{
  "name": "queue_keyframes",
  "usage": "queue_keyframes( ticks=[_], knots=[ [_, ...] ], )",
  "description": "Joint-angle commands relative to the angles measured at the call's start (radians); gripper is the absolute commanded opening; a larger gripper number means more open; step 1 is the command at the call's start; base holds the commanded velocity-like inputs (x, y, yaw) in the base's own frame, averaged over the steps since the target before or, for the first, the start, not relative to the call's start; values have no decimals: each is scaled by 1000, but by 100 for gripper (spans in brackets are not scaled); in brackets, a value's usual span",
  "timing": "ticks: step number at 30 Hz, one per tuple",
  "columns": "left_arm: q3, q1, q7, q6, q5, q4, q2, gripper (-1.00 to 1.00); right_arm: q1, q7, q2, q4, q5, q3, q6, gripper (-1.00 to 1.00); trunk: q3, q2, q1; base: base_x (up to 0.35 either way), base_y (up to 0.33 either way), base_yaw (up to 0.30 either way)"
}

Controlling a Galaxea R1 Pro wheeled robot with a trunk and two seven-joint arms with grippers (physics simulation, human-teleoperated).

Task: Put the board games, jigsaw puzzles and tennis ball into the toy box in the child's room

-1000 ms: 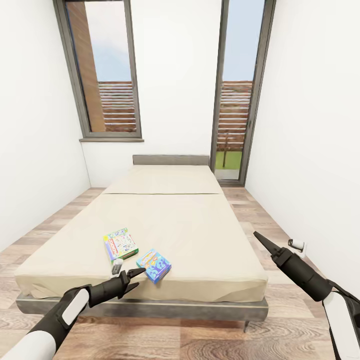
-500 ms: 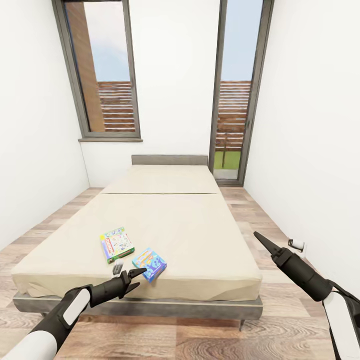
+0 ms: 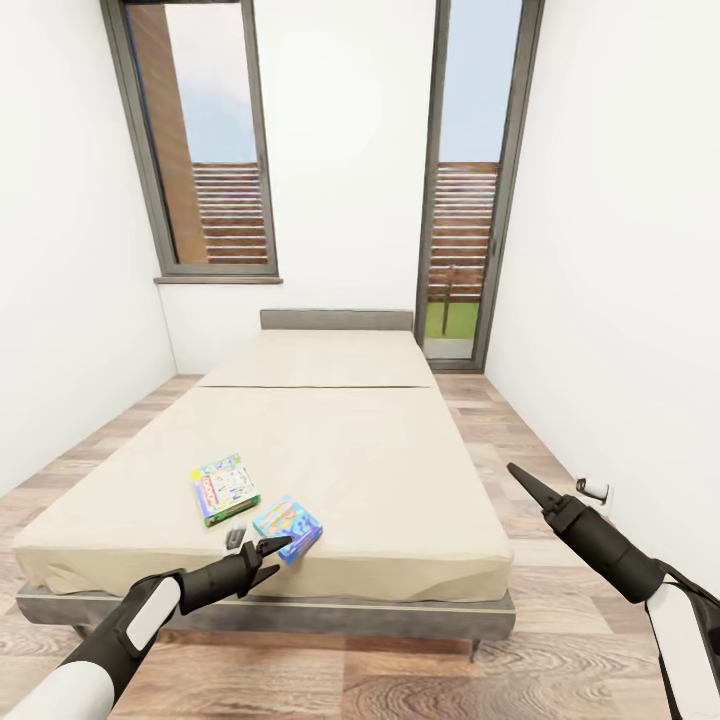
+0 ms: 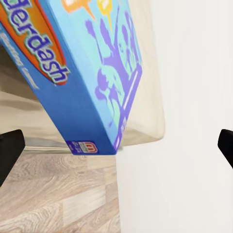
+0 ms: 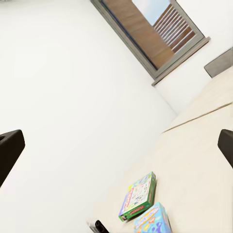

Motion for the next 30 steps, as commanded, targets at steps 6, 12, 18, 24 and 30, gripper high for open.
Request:
queue_keyframes(
  ticks=[6, 12, 18, 24, 30],
  knots=[
    [-4, -1, 0, 5, 8, 0, 1, 100, -1, 1, 0, 0, -4, 0, 6, 100, -1, 0, 0, 2, -22, 0],
    [-4, -1, 0, 4, 8, 0, 1, 100, -1, 1, 0, 0, -4, 0, 5, 100, -1, 0, 0, 22, -4, 0],
    [-4, -1, -1, 4, 8, 0, 1, 100, -1, 1, 0, 0, -4, 0, 6, 100, -1, 0, 0, 4, -1, 0],
    [-4, -1, 1, 5, 8, 0, 1, 100, -1, 1, 0, 0, -4, 0, 5, 100, -1, 0, 0, 121, 0, 0],
    [-5, -1, 1, 4, 8, 0, 1, 100, -1, 1, 0, 0, -4, 0, 6, 100, -1, 0, 0, 85, 0, 0]
  ],
)
